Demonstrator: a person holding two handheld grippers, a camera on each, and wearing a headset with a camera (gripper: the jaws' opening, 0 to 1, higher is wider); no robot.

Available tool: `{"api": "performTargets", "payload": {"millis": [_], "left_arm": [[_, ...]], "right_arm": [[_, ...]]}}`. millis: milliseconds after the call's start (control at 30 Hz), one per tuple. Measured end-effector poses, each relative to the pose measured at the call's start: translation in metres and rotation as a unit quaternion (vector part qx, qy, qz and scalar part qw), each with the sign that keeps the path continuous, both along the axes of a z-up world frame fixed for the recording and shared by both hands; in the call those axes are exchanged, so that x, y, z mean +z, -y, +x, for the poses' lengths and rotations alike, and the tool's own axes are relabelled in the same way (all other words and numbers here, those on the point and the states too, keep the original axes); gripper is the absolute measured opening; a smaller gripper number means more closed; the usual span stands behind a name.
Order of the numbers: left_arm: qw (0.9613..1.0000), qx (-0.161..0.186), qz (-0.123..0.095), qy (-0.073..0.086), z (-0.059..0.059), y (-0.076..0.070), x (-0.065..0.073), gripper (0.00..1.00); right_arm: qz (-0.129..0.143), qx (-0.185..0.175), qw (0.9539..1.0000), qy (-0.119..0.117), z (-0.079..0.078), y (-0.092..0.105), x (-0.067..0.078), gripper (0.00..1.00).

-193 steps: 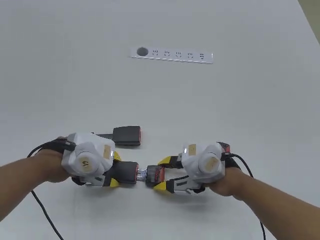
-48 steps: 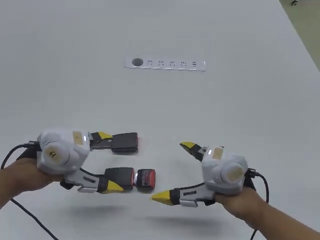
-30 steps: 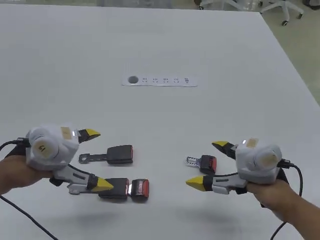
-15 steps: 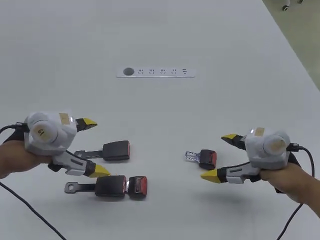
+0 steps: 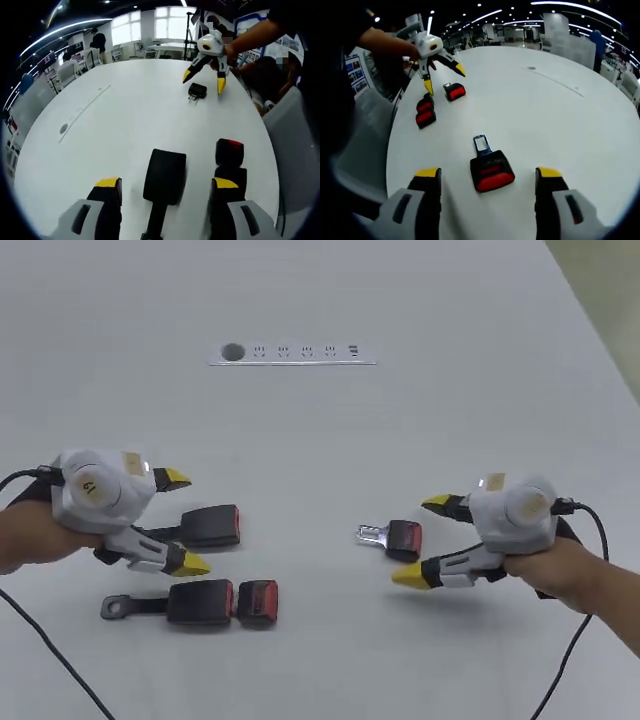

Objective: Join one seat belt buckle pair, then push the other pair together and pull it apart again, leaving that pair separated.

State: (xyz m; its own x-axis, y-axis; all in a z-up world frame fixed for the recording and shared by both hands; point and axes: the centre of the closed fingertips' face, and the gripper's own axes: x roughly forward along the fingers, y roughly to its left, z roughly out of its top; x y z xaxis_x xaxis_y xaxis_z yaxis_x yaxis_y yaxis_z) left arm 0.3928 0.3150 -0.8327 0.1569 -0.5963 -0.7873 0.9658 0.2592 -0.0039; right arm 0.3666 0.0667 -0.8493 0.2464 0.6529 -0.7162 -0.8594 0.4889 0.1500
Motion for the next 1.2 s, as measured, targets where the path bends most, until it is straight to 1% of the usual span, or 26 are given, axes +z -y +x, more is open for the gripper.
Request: {"api": "performTargets", "payload": {"millis": [33,100,133,167,200,267,300,333,367,433,467,500,567,600,633,767,800,867,967,1067,1200], "left_arm": [[1.0,0.002,-0.003,-0.004,0.0,0.002,-0.002,0.72],[0.9997,0.007,-0.012,-0.019,-0.001,0.005,-0.005,0.72],[0.9998,0.005,-0.01,-0.018,-0.001,0.005,-0.006,0.71],[0.9999,-0.001,-0.001,-0.015,-0.001,0.004,-0.01,0.7],[0.9999,-0.005,0.002,-0.015,-0.001,0.003,-0.012,0.68],[0.9997,-0.004,-0.001,-0.025,-0.003,0.004,-0.014,0.64],[0.9997,-0.004,-0.002,-0.026,-0.003,0.004,-0.015,0.63],[0.9998,-0.006,0.001,-0.019,-0.002,0.004,-0.017,0.62],[0.9998,-0.002,0.001,-0.019,0.0,0.003,-0.018,0.61],[0.9995,0.006,0.001,-0.03,-0.001,0.002,-0.02,0.55],[0.9998,0.003,0.002,-0.018,0.001,0.001,-0.02,0.53],[0.9999,0.0,0.004,-0.011,0.002,0.001,-0.02,0.51],[0.9999,-0.002,0.003,-0.011,0.003,0.0,-0.019,0.48],[0.9999,-0.01,0.004,-0.001,0.006,-0.001,-0.019,0.46],[0.9999,-0.008,0.004,-0.006,0.005,-0.001,-0.019,0.45],[0.9997,-0.024,0.003,-0.005,0.005,0.0,-0.02,0.43],[0.9995,-0.03,0.003,-0.005,0.005,0.0,-0.02,0.42],[0.9991,-0.041,0.005,-0.005,0.005,0.001,-0.019,0.39],[0.9987,-0.05,0.006,-0.006,0.004,0.003,-0.019,0.35],[0.9981,-0.062,0.009,-0.004,0.004,0.003,-0.019,0.35],[0.9959,-0.088,0.02,-0.002,0.005,0.004,-0.019,0.35]], "right_arm": [[-0.001,0.002,1.0,-0.001,0.0,0.0,-0.001,0.77],[0.001,0.009,0.9999,-0.006,-0.002,-0.002,-0.003,0.72],[-0.001,0.013,0.9999,-0.003,-0.003,-0.002,-0.003,0.71],[-0.008,0.021,0.9997,0.002,-0.003,-0.002,-0.004,0.7],[-0.012,0.023,0.9997,0.002,-0.003,-0.003,-0.005,0.69],[-0.012,0.022,0.9997,-0.006,-0.004,-0.002,-0.009,0.68],[-0.01,0.03,0.9995,-0.001,-0.004,-0.004,-0.009,0.67],[-0.012,0.036,0.9993,0.002,-0.004,-0.004,-0.01,0.66],[-0.012,0.04,0.9991,0.004,-0.004,-0.005,-0.01,0.65],[-0.012,0.048,0.9988,0.006,-0.005,-0.006,-0.009,0.61],[-0.012,0.05,0.9987,0.005,-0.005,-0.004,-0.01,0.59],[-0.015,0.056,0.9983,0.008,-0.004,-0.004,-0.011,0.57],[-0.017,0.067,0.9975,0.016,-0.003,-0.004,-0.01,0.51],[-0.02,0.07,0.9972,0.016,-0.003,-0.003,-0.01,0.47],[-0.024,0.072,0.9969,0.021,-0.001,-0.002,-0.011,0.45],[-0.026,0.073,0.9967,0.022,0.005,-0.003,-0.011,0.38],[-0.024,0.076,0.9967,0.019,0.005,-0.002,-0.011,0.38],[-0.024,0.09,0.9954,0.025,0.005,-0.004,-0.012,0.37],[-0.018,0.096,0.9949,0.024,0.006,-0.005,-0.011,0.37],[-0.013,0.103,0.9942,0.027,0.005,-0.007,-0.009,0.36],[-0.008,0.111,0.9935,0.026,0.003,-0.009,-0.006,0.36]]}}
